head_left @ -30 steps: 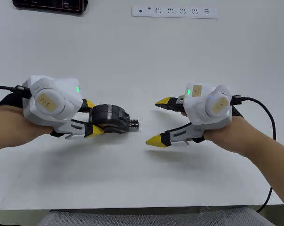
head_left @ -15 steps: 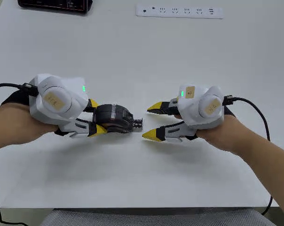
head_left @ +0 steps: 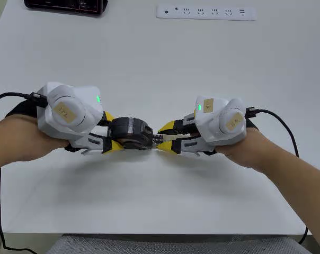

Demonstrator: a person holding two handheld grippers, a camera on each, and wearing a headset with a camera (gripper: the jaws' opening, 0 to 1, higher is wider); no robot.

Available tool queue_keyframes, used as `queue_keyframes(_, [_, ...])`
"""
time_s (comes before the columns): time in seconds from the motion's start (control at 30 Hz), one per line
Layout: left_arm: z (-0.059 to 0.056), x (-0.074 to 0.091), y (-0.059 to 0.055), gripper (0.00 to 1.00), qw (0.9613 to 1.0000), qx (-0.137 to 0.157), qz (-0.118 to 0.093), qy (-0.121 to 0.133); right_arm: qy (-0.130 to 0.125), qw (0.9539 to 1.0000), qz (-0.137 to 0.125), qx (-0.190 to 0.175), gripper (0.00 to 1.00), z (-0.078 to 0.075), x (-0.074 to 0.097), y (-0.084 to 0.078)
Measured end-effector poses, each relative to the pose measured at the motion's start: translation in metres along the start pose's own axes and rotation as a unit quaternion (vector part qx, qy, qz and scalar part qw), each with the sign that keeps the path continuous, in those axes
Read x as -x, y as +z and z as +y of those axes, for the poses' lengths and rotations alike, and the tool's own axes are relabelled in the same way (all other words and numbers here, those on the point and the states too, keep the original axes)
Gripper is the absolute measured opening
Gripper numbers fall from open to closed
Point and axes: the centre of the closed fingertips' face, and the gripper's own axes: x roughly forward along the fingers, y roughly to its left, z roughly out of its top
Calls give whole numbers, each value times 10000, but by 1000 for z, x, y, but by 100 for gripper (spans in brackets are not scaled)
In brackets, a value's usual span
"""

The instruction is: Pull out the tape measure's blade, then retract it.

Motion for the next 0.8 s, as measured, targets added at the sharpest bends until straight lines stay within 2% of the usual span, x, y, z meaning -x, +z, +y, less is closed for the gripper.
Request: queue_keyframes(0.8, [0, 0, 0, 26, 10000, -15, 31, 8, 172, 9998, -31, -5, 12, 0, -10, -3])
